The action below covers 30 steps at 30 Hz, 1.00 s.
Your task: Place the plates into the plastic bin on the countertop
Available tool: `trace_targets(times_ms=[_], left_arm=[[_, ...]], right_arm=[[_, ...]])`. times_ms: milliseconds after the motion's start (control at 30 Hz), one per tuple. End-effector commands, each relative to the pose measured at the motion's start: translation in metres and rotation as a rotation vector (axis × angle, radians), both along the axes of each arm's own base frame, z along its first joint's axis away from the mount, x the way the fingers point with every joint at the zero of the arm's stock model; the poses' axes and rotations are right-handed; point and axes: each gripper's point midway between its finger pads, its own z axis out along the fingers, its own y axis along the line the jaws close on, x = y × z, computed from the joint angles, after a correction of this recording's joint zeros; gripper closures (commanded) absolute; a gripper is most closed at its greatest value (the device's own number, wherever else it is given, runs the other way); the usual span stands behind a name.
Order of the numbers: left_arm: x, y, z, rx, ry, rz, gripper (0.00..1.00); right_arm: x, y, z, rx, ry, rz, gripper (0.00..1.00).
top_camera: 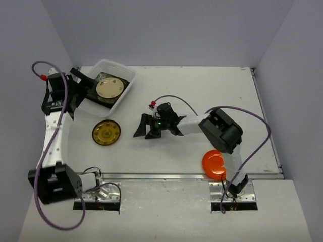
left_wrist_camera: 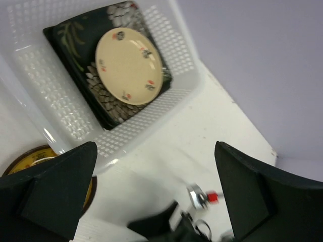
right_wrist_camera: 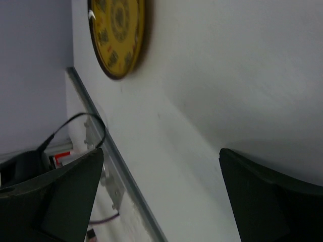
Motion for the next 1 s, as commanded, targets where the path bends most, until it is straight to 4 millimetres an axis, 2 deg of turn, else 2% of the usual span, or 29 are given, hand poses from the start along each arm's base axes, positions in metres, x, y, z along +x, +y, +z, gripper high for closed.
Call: trace_targets(times_ms=[0,33,100,167,233,333,433,467,533,567,600,733,767,800,833,867,900,967], left_arm=[[-0.052,-0.03,0.061,0.092,-0.225,-0.141,0.0],[-0.063,-0.036,0.066,0.113,-0.254,-0.168,0.0],[-0.077,-0.041,0.055,0.127,-0.24,-0.191,0.0],[-0.089,-0.044,0.052,0.147,-0.244,-0.204,0.0],[-0.097,-0.045,0.039,0.16,-0.208,-0.213,0.0],[-0.104,-0.049,0.03,0.158,-0.198,-0.226,0.0],[-0.107,-0.052,0.02,0.147,-0.186,-0.239,0.0],[-0.107,-0.052,0.017,0.15,-0.176,-0.244,0.0],[-0.107,-0.052,0.011,0.158,-0.152,-0.249,0.0],[-0.107,-0.051,0.011,0.161,-0.149,-0.247,0.0],[-0.107,-0.051,0.012,0.169,-0.15,-0.246,0.0],[-0.107,-0.062,0.018,0.19,-0.172,-0.298,0.0],[-0.107,-0.076,0.016,0.176,-0.178,-0.364,0.0],[-0.107,-0.084,0.015,0.168,-0.183,-0.407,0.0],[-0.105,-0.09,0.012,0.165,-0.179,-0.447,0.0],[-0.105,-0.106,0.003,0.131,-0.16,-0.529,0.0],[-0.105,-0.117,-0.004,0.107,-0.147,-0.582,0.0],[-0.107,-0.138,-0.019,0.071,-0.124,-0.661,0.0]], right_arm=[[0.033,0.069,-0.007,0.095,0.02,-0.05,0.03],[0.04,0.081,-0.017,0.098,0.032,-0.053,0.05],[0.041,0.1,-0.03,0.094,0.036,-0.043,0.12],[0.041,0.109,-0.047,0.058,0.051,-0.049,0.19],[0.044,0.115,-0.07,-0.001,0.079,-0.086,0.33],[0.039,0.11,-0.094,-0.091,0.122,-0.146,0.48],[0.04,0.102,-0.11,-0.178,0.145,-0.22,0.62],[0.039,0.1,-0.112,-0.19,0.148,-0.234,0.7],[0.038,0.094,-0.114,-0.218,0.152,-0.251,0.95],[0.037,0.092,-0.114,-0.226,0.148,-0.253,0.99],[0.035,0.088,-0.113,-0.236,0.143,-0.249,1.0],[0.025,0.042,-0.079,-0.248,0.037,-0.248,1.0],[0.014,0.012,-0.062,-0.269,-0.015,-0.245,1.0],[0.011,-0.005,-0.052,-0.277,-0.054,-0.253,1.0],[0.018,-0.026,-0.042,-0.273,-0.084,-0.275,1.0],[0.011,-0.055,-0.022,-0.265,-0.131,-0.258,1.0],[0.005,-0.078,-0.01,-0.26,-0.145,-0.238,1.0],[0.002,-0.106,0.005,-0.26,-0.149,-0.206,1.0]])
